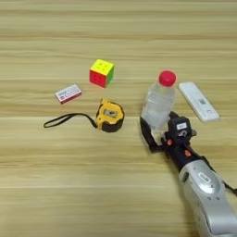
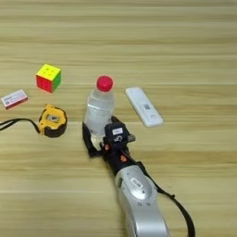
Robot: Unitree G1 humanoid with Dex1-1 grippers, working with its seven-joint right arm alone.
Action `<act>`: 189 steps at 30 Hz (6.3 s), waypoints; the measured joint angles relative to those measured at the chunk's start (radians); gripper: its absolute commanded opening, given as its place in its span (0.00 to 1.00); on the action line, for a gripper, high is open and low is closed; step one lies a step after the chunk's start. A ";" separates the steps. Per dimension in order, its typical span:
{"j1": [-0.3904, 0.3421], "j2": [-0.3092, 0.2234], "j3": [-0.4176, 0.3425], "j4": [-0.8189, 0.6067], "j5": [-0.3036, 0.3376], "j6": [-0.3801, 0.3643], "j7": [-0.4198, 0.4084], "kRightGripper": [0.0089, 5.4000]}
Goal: Move the objects on the table
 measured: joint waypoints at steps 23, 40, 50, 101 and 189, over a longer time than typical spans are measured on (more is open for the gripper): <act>-0.026 -0.001 -0.010 -0.045 0.003 0.001 -0.016 0.99; -0.002 -0.006 -0.008 -0.185 0.004 0.030 -0.017 0.99; 0.014 -0.011 -0.003 -0.310 0.005 0.064 -0.016 0.99; 0.063 -0.076 -0.233 -0.101 0.010 0.028 -0.044 0.99; -0.301 -0.175 -0.288 0.547 0.092 -0.108 0.027 0.64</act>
